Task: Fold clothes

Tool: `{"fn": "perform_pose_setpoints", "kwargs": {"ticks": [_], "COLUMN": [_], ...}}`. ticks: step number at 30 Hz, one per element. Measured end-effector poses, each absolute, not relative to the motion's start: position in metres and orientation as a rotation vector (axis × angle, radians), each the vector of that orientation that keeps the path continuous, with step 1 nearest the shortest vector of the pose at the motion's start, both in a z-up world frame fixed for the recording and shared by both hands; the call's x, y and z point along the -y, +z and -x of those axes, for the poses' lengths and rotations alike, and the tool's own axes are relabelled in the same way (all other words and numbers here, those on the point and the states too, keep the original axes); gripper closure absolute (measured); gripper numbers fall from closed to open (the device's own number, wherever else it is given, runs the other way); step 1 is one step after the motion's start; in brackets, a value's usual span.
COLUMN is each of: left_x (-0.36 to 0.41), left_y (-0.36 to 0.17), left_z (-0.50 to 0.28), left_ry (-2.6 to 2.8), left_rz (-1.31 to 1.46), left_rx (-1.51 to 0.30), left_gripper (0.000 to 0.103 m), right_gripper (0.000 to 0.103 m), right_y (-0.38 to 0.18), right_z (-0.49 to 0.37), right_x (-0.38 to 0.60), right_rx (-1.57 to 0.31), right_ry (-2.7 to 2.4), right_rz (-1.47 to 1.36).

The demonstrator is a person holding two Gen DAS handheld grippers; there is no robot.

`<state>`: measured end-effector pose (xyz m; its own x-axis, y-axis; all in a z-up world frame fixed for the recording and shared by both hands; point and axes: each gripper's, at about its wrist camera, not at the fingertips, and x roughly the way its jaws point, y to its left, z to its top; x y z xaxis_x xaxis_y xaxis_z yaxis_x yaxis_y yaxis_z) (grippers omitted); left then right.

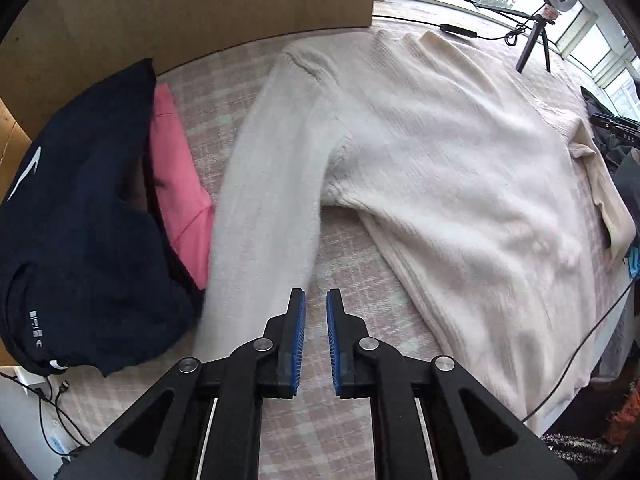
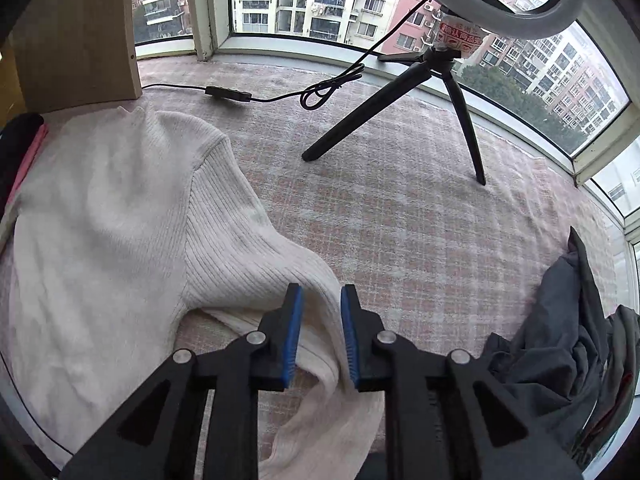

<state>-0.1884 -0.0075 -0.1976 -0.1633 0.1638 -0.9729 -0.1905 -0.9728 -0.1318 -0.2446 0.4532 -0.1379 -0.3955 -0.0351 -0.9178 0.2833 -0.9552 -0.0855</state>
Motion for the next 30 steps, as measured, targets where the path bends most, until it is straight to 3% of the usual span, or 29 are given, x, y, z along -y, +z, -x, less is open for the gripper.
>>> {"fn": "perform_pose_setpoints", "kwargs": {"ticks": [3, 6, 11, 12, 14, 19, 20, 22, 25, 30], "left_x": [-0.019, -0.037, -0.051, -0.051, -0.046, -0.004, 0.008, 0.023, 0.031, -0.02], "left_y": [-0.211, -0.22, -0.224, -0.226, -0.228, -0.209, -0.205, -0.203, -0.198, -0.199], "left_z": [0.167, 0.15, 0.133, 0.134, 0.134, 0.104, 0.096, 0.079, 0.058, 0.012], "left_ry": [2.113, 2.064, 2.064, 2.073, 2.083, 2.202, 2.229, 2.284, 2.215, 2.095], "left_rz": [1.863, 1.879, 1.888, 1.884, 1.869, 1.867, 1.877, 1.9, 1.901, 1.889], "left_rx": [0.065, 0.075, 0.062, 0.062, 0.087, 0.2, 0.242, 0.25, 0.359, 0.277], "left_gripper": [0.088, 0.079, 0.079, 0.082, 0.097, 0.098, 0.103, 0.103, 0.088, 0.071], "right_gripper": [0.074, 0.074, 0.072, 0.071, 0.07, 0.07, 0.07, 0.07, 0.07, 0.07], "right_y": [-0.131, -0.121, -0.104, -0.101, -0.102, -0.117, -0.123, -0.138, -0.16, -0.192], "right_z": [0.216, 0.184, 0.129, 0.118, 0.1, 0.059, 0.051, 0.035, 0.015, -0.021], "right_x": [-0.452, -0.458, -0.467, -0.469, -0.471, -0.47, -0.467, -0.458, -0.439, -0.417], "right_rx": [-0.238, -0.139, 0.022, 0.054, 0.062, 0.07, 0.077, 0.075, 0.039, 0.057], "right_ry": [-2.397, -2.365, -2.307, -2.294, -2.303, -2.296, -2.278, -2.238, -2.17, -2.062], "right_rz": [-1.598, -1.6, -1.598, -1.597, -1.606, -1.641, -1.65, -1.673, -1.706, -1.723]}}
